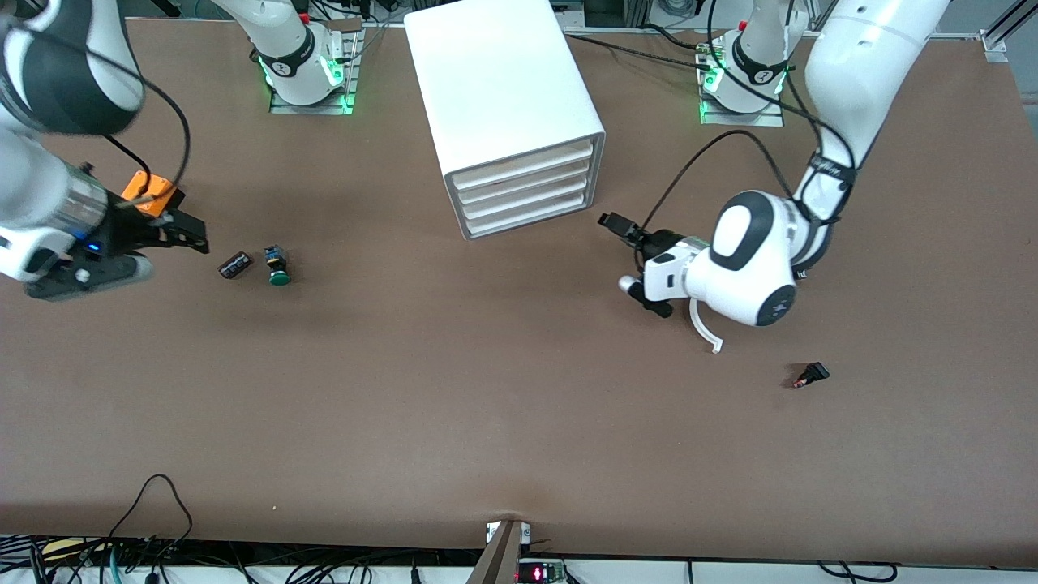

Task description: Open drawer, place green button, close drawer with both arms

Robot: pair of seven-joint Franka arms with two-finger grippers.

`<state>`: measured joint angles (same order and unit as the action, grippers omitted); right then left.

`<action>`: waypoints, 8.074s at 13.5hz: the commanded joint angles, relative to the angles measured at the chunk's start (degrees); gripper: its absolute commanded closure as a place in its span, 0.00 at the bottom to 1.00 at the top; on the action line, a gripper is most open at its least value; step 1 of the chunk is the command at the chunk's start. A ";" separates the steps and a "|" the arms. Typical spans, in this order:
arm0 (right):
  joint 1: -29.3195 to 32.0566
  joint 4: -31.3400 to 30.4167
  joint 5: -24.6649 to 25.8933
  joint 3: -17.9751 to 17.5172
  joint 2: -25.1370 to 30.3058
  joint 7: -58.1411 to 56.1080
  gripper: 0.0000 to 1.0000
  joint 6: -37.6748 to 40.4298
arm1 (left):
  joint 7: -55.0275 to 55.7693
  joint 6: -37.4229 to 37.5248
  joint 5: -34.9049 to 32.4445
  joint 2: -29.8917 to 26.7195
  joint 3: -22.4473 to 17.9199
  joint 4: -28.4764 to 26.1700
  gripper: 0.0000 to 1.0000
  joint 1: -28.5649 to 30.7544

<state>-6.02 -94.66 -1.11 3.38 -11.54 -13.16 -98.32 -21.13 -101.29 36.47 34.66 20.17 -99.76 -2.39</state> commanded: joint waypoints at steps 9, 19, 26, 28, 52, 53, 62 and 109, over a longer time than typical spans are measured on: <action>0.05 -33.28 -0.91 -0.39 5.38 -8.26 0.00 -29.79 | -25.42 -4.61 24.59 9.54 1.80 -3.60 0.28 -4.46; 0.49 -43.77 -0.91 -0.04 -1.55 -11.27 0.03 -50.20 | -36.96 -5.67 35.34 13.95 1.80 -5.18 0.52 -10.53; 1.54 -44.30 -0.91 -0.04 -5.33 -13.38 0.41 -55.14 | -36.97 -7.08 37.35 14.82 1.71 -5.10 0.75 -10.97; 2.07 -44.30 -0.91 -0.04 -5.43 -13.73 0.54 -55.14 | -36.35 -7.25 39.02 15.00 1.54 -4.83 0.83 -10.62; -8.46 -12.33 -6.09 -0.65 -6.65 4.25 0.85 -22.99 | -49.16 -28.24 62.57 13.07 1.54 -5.62 0.96 -5.79; -10.39 -10.13 -6.09 -0.65 -7.09 7.59 0.85 -21.40 | -49.88 -28.69 63.19 13.07 1.54 -5.62 0.93 -5.79; -22.44 -1.32 -6.27 -0.65 -11.05 28.96 0.85 -18.22 | -39.10 -28.44 62.41 7.99 1.36 -10.36 0.00 -4.38; -35.37 9.67 -11.71 18.92 -7.37 31.04 0.00 -4.36 | 91.00 -33.80 -39.90 1.46 -5.05 0.53 0.00 -26.17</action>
<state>-41.92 -84.01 -10.15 19.32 -22.58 24.02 -106.08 68.12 -137.11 -2.46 35.21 15.01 -100.73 -26.59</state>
